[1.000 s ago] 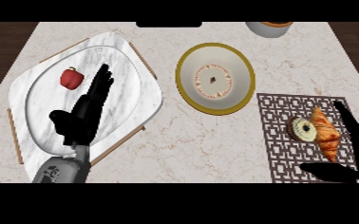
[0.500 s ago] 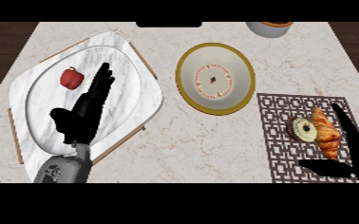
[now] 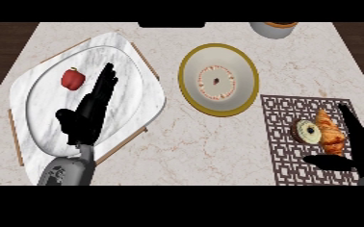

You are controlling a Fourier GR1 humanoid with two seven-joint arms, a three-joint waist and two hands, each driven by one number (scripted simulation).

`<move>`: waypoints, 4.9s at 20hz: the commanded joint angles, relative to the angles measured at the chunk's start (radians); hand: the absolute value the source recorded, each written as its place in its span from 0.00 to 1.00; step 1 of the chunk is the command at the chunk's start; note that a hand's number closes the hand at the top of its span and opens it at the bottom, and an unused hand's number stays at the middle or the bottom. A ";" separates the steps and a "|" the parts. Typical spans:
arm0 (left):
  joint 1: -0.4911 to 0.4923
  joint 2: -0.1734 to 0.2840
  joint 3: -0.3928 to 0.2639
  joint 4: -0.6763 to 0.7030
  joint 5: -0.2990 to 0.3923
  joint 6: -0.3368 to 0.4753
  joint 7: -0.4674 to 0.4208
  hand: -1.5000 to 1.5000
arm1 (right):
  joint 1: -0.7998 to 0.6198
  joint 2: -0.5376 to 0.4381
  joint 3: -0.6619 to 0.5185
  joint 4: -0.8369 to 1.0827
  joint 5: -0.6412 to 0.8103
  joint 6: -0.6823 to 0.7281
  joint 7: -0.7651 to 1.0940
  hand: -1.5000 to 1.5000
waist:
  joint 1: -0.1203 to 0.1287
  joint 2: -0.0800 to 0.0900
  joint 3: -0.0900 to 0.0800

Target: Pick the croissant from the placemat and place it in the bowl

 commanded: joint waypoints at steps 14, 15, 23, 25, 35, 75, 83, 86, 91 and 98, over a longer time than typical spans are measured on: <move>0.002 -0.018 0.013 -0.012 -0.011 -0.028 0.011 0.50 | -0.074 -0.038 0.110 0.223 0.162 0.011 -0.153 1.00 | 0.003 0.002 0.003; -0.010 0.007 0.035 -0.028 -0.001 -0.039 0.042 0.50 | -0.094 -0.035 0.077 0.226 0.113 0.020 -0.172 1.00 | 0.003 0.002 0.003; -0.011 -0.023 -0.016 -0.027 -0.006 -0.052 0.019 0.50 | -0.089 0.193 0.486 0.012 0.012 0.392 -0.446 1.00 | 0.087 0.008 0.005; -0.013 -0.035 -0.017 -0.012 -0.010 -0.042 0.017 0.50 | -0.088 0.246 0.542 -0.018 -0.002 0.436 -0.459 1.00 | 0.059 0.007 0.003; 0.015 -0.018 0.029 0.041 -0.031 -0.014 -0.034 0.50 | 0.130 0.320 0.760 -0.556 -0.099 0.441 -0.457 1.00 | -0.024 -0.005 0.001; 0.014 0.007 0.072 -0.031 -0.013 -0.075 0.007 0.50 | -0.798 0.171 0.382 -0.010 0.007 0.187 0.012 1.00 | 0.019 0.005 0.003; 0.010 -0.029 0.032 -0.063 -0.031 -0.067 0.048 0.50 | -0.837 0.155 0.325 0.328 0.077 0.054 -0.191 1.00 | 0.016 0.005 0.003; 0.026 -0.013 0.052 -0.075 -0.003 -0.090 0.062 0.50 | -0.898 0.195 0.333 0.500 0.071 0.092 -0.216 1.00 | 0.033 0.009 0.003; 0.007 -0.058 0.019 -0.001 -0.056 -0.050 -0.020 0.50 | -0.898 0.181 0.260 0.660 -0.031 0.194 -0.345 0.00 | 0.028 0.012 0.003; -0.019 -0.029 0.049 0.006 -0.044 -0.066 0.029 0.50 | -0.950 0.162 0.149 0.716 -0.156 0.261 -0.572 0.00 | 0.015 0.006 0.004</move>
